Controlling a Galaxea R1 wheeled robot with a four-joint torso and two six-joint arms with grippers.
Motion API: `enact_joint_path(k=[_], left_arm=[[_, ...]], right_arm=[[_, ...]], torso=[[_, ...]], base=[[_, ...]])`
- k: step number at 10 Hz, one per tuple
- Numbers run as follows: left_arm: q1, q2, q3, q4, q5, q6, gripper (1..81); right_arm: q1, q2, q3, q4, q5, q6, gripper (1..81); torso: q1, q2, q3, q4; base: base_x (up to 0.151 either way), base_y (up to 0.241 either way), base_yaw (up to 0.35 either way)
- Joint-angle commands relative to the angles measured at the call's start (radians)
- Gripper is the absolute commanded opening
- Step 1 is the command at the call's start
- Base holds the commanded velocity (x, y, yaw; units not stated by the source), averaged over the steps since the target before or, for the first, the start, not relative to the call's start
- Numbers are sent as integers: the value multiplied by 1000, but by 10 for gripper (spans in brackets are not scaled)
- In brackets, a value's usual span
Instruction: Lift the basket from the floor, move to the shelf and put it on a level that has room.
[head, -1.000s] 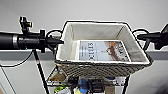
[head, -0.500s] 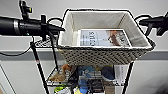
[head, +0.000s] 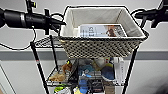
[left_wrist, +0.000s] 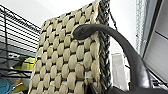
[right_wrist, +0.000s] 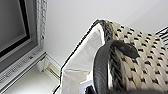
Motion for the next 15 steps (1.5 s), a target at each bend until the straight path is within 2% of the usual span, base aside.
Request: enact_joint_path(k=[1,3,4,6,7,10,12,15], left_arm=[[-160,82,-205,72,-97,-1,10],[-161,115,-278,86,-83,7,10],[-160,141,-319,101,-48,7,10],[-158,193,-396,111,-32,10,10],[-152,229,-448,129,6,10,10],[-140,297,-549,158,14,15,10],[-112,344,-607,196,46,16,10],[-91,395,-707,206,50,16,10]], right_arm=[[98,140,-165,0,18,-3,10],[92,203,-255,-1,16,-4,10],[86,245,-303,-3,15,-15,10],[80,295,-378,-6,15,-47,10],[81,318,-424,-6,15,-56,10],[58,369,-524,-6,12,-104,10],[46,386,-584,-6,7,-137,10],[9,421,-636,-33,8,-151,10]], torso=[[0,0,0,0],[0,0,0,0],[0,0,0,0],[0,0,-1,0],[1,0,-1,0],[1,1,-1,0],[1,1,-2,0],[1,1,-2,0]], base=[[0,0,0],[0,0,0],[0,0,0],[0,0,0],[0,0,0],[0,0,0],[0,0,0],[0,0,0]])
